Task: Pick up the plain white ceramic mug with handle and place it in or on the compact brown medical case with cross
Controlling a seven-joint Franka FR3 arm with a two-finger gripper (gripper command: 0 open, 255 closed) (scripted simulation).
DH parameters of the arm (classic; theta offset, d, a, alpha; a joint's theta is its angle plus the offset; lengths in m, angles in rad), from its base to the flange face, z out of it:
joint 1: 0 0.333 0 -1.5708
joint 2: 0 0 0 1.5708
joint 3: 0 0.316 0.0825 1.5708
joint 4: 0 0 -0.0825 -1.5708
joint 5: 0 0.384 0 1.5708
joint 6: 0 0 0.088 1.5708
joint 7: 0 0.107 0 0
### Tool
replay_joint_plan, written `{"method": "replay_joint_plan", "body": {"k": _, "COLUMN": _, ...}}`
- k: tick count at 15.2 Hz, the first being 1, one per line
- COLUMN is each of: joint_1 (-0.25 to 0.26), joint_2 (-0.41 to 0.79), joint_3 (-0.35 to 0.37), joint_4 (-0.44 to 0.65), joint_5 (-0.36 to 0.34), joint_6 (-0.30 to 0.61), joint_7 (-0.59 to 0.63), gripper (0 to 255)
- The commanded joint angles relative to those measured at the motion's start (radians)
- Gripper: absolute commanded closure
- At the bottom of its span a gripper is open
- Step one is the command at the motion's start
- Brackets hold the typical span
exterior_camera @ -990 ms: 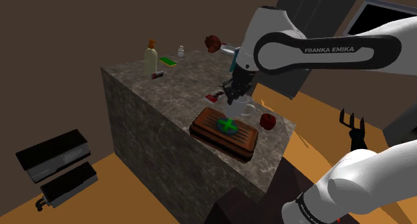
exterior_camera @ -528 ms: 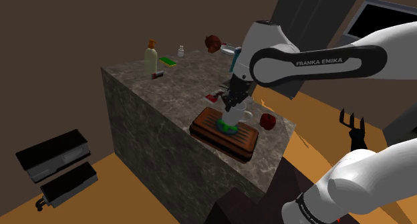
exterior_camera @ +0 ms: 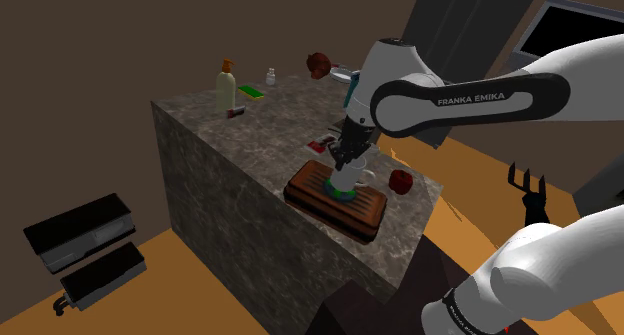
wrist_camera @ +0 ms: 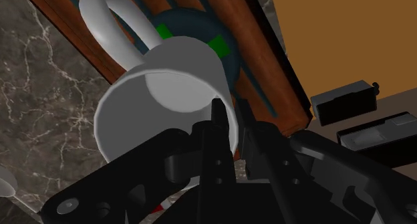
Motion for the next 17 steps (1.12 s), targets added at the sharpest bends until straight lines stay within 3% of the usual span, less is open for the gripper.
{"method": "replay_joint_plan", "body": {"k": 1, "joint_1": 0.000, "joint_2": 0.000, "joint_3": 0.000, "joint_4": 0.000, "joint_5": 0.000, "joint_6": 0.000, "joint_7": 0.000, "gripper": 255}}
{"method": "replay_joint_plan", "body": {"k": 2, "joint_1": 0.000, "joint_2": 0.000, "joint_3": 0.000, "joint_4": 0.000, "joint_5": 0.000, "joint_6": 0.000, "joint_7": 0.000, "gripper": 0}}
{"method": "replay_joint_plan", "body": {"k": 7, "joint_1": 0.000, "joint_2": 0.000, "joint_3": 0.000, "joint_4": 0.000, "joint_5": 0.000, "joint_6": 0.000, "joint_7": 0.000, "gripper": 0}}
{"method": "replay_joint_plan", "body": {"k": 11, "joint_1": 0.005, "joint_2": -0.051, "joint_3": -0.009, "joint_4": 0.085, "joint_5": 0.009, "joint_6": -0.135, "joint_7": -0.009, "gripper": 0}}
{"method": "replay_joint_plan", "body": {"k": 17, "joint_1": 0.005, "joint_2": -0.051, "joint_3": -0.009, "joint_4": 0.085, "joint_5": 0.009, "joint_6": -0.135, "joint_7": -0.009, "gripper": 0}}
